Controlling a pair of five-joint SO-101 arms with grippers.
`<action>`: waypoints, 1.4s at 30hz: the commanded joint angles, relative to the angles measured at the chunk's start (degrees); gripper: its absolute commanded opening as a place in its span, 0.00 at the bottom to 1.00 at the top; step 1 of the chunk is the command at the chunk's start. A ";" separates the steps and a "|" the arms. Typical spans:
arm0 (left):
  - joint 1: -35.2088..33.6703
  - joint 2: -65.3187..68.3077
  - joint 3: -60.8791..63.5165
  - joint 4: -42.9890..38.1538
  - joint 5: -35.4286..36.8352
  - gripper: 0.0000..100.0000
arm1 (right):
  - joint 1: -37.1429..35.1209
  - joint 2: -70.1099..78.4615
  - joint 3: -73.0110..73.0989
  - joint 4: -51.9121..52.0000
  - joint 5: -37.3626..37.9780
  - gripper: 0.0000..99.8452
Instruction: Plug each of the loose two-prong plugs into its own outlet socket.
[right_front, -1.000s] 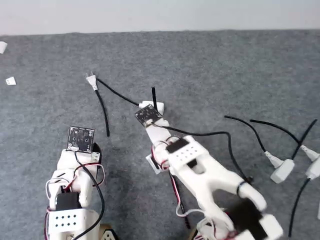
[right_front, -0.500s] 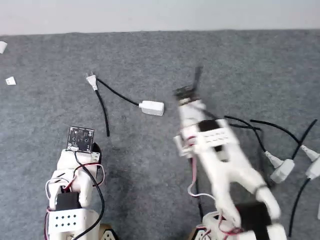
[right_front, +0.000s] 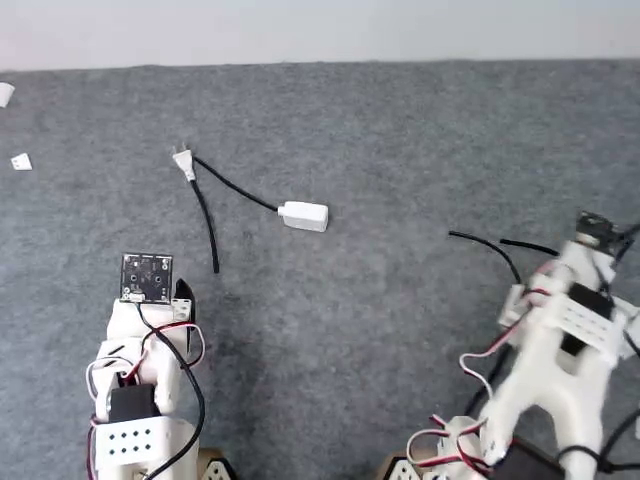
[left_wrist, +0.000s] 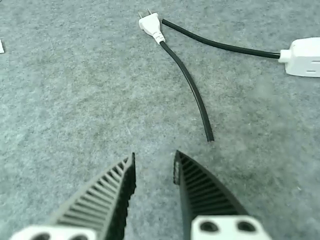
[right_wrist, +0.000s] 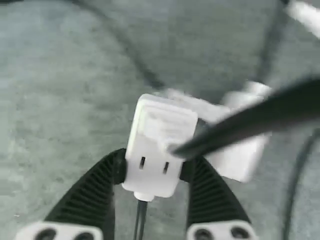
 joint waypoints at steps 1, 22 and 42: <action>-0.44 -0.26 -1.45 -0.09 0.70 0.12 | 2.68 -0.57 -0.35 -0.13 0.26 0.19; -1.23 13.54 -9.27 0.53 5.10 0.12 | -3.21 -29.23 5.10 10.68 -2.11 0.18; 8.70 74.11 -57.27 9.32 -19.52 0.16 | -14.90 -41.54 26.20 -5.41 4.04 0.06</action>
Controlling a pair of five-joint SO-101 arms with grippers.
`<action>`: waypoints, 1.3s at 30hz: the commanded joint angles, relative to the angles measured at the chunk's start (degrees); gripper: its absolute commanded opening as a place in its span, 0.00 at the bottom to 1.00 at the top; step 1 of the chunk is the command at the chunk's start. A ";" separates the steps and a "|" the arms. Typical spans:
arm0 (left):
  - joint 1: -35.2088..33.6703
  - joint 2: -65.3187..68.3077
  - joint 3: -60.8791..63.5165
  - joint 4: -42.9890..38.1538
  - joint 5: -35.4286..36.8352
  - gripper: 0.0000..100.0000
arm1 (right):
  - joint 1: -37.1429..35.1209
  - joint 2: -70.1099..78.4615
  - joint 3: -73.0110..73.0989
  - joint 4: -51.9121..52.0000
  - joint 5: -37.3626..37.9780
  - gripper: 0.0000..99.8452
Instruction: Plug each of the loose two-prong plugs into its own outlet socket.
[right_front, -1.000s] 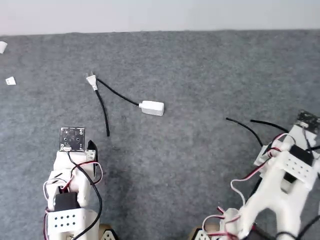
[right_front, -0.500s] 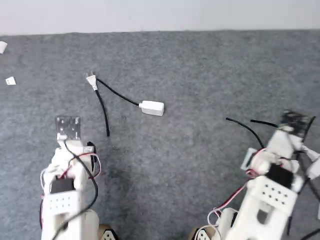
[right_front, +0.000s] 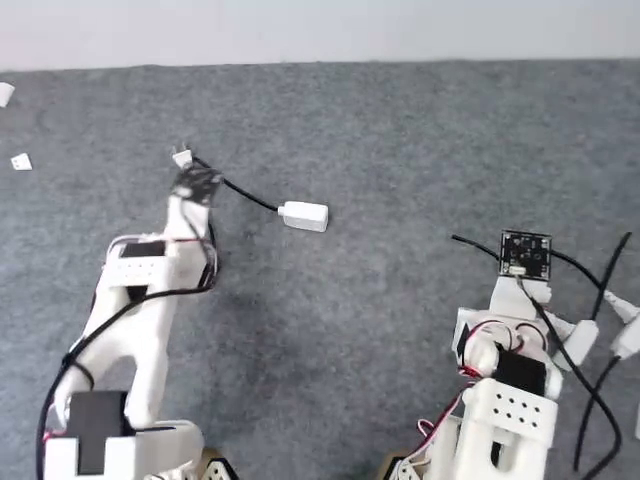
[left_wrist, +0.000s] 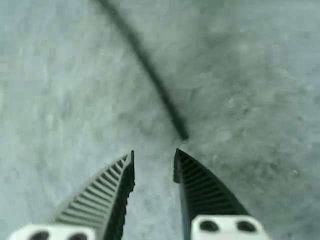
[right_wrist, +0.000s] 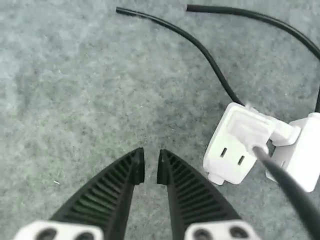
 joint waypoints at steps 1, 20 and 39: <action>2.46 0.62 -6.73 0.53 -6.42 0.17 | -0.22 -1.10 0.70 -3.74 0.88 0.06; 2.55 25.49 -39.34 6.68 -29.63 0.35 | -4.88 -1.01 3.78 -8.84 5.54 0.06; 9.93 31.21 -44.88 1.32 -33.76 0.35 | -7.69 -0.92 5.45 -11.91 7.56 0.06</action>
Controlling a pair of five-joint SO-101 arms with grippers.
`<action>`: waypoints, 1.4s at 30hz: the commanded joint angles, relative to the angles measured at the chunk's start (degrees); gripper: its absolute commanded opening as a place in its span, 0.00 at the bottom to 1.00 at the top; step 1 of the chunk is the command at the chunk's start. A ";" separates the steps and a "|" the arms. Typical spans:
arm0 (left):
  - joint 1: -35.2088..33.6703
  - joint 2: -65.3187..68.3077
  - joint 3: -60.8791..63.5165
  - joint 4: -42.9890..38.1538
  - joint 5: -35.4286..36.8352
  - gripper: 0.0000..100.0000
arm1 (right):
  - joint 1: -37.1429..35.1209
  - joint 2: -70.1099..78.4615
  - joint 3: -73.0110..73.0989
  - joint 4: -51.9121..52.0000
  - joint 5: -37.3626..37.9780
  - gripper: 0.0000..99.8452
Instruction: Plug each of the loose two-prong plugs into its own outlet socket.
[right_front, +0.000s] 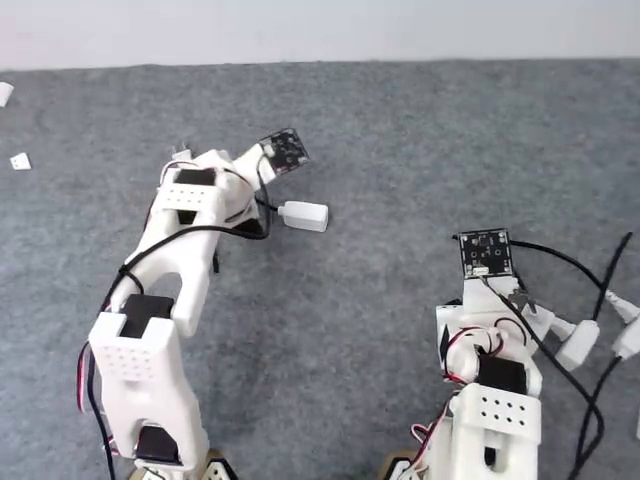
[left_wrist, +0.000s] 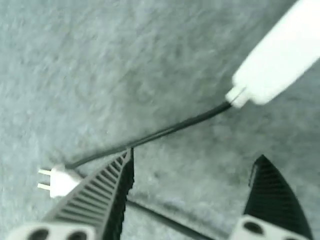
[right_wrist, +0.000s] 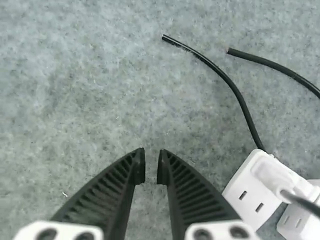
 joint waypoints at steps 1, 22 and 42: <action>2.20 -4.04 -2.86 3.25 -2.11 0.35 | -0.75 -0.57 -0.44 -1.10 0.88 0.06; 12.75 0.35 -6.29 0.00 -2.11 0.26 | -0.66 -0.92 -0.70 0.48 1.93 0.05; 13.54 7.56 -11.82 15.56 2.90 0.01 | -0.84 -0.66 -0.18 -1.89 2.11 0.05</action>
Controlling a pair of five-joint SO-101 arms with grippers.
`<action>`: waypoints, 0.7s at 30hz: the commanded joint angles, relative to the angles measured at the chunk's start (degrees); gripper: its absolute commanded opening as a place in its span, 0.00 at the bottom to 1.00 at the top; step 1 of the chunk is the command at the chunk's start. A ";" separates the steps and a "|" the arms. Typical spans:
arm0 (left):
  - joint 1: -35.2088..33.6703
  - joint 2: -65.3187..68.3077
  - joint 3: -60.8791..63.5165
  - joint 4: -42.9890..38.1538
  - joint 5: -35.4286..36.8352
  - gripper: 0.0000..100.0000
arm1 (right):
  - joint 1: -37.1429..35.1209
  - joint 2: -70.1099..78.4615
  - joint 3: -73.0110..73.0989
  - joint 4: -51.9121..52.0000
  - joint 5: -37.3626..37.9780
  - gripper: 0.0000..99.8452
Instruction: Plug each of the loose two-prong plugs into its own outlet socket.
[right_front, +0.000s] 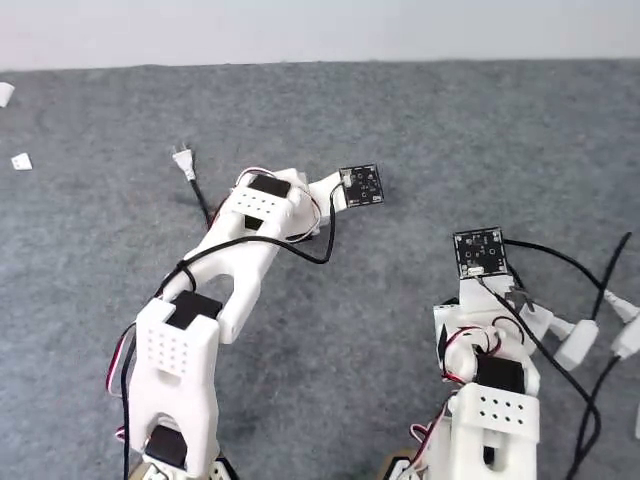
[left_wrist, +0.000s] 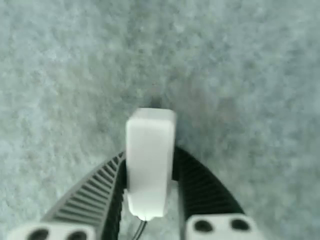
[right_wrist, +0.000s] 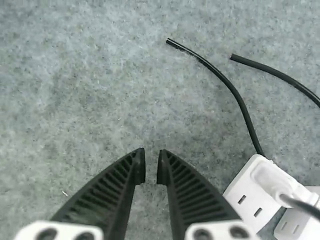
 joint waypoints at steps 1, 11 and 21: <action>0.09 -0.97 -4.35 8.35 6.86 0.01 | -0.22 -0.66 -0.18 -1.19 0.53 0.05; -1.05 -18.46 -10.33 31.38 29.98 0.01 | -0.31 -0.66 0.88 -2.95 0.53 0.05; 0.35 -26.02 -0.04 33.93 62.95 0.01 | -0.31 -0.92 0.88 -1.45 0.70 0.05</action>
